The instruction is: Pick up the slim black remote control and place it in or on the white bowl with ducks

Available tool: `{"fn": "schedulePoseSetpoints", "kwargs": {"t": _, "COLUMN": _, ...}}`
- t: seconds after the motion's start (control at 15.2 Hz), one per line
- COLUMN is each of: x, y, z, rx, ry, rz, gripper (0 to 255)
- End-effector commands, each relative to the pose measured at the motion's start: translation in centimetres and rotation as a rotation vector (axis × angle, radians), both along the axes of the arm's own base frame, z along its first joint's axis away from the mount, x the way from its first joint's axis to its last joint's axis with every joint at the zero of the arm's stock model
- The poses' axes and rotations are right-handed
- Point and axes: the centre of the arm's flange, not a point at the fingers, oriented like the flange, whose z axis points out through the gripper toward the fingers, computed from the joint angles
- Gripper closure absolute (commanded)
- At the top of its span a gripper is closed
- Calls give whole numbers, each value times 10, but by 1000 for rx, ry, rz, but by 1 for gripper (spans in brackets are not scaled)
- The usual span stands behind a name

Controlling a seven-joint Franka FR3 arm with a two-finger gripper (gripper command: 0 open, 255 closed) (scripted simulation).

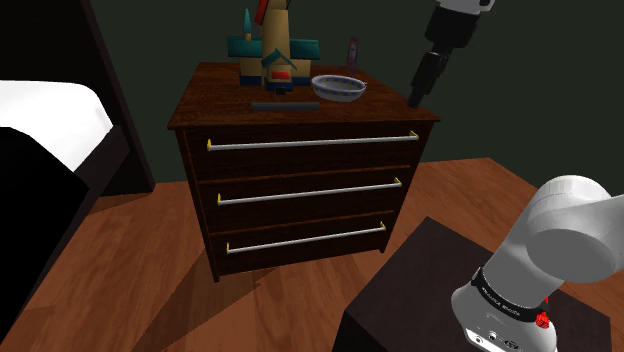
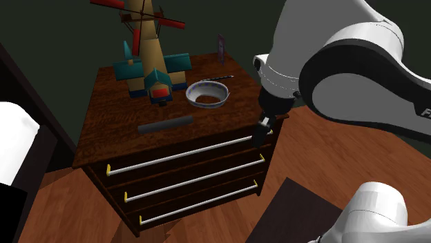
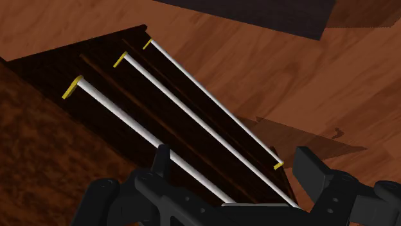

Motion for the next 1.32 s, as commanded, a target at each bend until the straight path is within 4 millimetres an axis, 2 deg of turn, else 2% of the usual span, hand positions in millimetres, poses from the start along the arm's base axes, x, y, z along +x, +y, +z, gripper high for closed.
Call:
{"fn": "schedulePoseSetpoints", "kwargs": {"t": 0.0, "x": 0, "y": 0, "z": 0, "rx": 0, "ry": 0, "rz": 0, "gripper": 0}}
{"fn": "schedulePoseSetpoints", "kwargs": {"t": 0.59, "x": 121, "y": 3, "z": -13, "rx": -20, "ry": 32, "rz": 247, "gripper": 0}}
{"fn": "schedulePoseSetpoints", "kwargs": {"t": 0.92, "x": 186, "y": 17, "z": -21, "rx": -31, "ry": 49, "rz": 384, "gripper": 0}}
{"fn": "schedulePoseSetpoints", "kwargs": {"t": 1.25, "x": 249, "y": 39, "z": -31, "rx": -42, "ry": 67, "rz": 521, "gripper": 0}}
